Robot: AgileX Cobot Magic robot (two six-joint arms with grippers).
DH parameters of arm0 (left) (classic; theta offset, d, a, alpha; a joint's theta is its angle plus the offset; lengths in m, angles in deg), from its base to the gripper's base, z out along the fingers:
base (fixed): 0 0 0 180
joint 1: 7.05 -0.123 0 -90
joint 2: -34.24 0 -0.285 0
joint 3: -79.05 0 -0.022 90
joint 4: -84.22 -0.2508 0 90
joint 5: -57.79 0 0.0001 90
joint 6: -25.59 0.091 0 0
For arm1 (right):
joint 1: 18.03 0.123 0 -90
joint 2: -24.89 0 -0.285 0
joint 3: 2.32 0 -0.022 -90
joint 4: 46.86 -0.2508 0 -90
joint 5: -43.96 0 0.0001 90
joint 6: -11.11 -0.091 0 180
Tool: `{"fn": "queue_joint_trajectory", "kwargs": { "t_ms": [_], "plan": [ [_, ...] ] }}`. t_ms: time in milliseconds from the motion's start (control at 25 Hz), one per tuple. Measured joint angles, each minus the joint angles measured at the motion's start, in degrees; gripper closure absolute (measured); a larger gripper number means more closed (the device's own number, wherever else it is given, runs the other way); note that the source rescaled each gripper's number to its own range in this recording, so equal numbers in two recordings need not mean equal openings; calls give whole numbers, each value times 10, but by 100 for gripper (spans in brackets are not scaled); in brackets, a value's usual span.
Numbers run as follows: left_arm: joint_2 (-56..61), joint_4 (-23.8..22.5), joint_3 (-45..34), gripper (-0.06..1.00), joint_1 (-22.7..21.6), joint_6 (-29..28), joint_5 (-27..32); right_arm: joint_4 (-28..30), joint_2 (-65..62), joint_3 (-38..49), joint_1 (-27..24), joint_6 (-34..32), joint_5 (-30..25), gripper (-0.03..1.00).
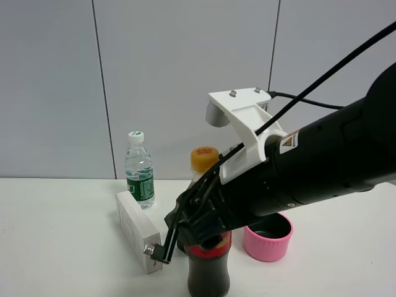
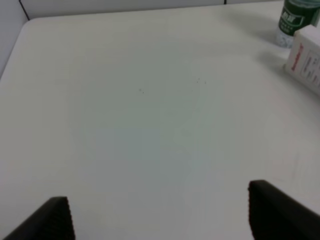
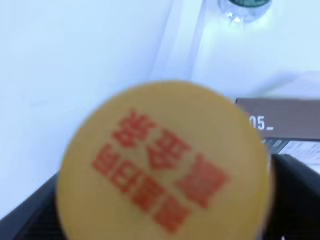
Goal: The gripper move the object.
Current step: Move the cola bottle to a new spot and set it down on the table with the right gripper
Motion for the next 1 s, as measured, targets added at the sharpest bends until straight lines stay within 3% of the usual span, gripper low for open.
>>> {"fn": "queue_joint_trajectory", "kwargs": {
  "t_ms": [480,1000],
  "plan": [
    [0,0,0,-6,0,0,0,0,-15,0,0,29,-4,57],
    [0,0,0,-6,0,0,0,0,-23,0,-3,104,-2,57]
  ]
}}
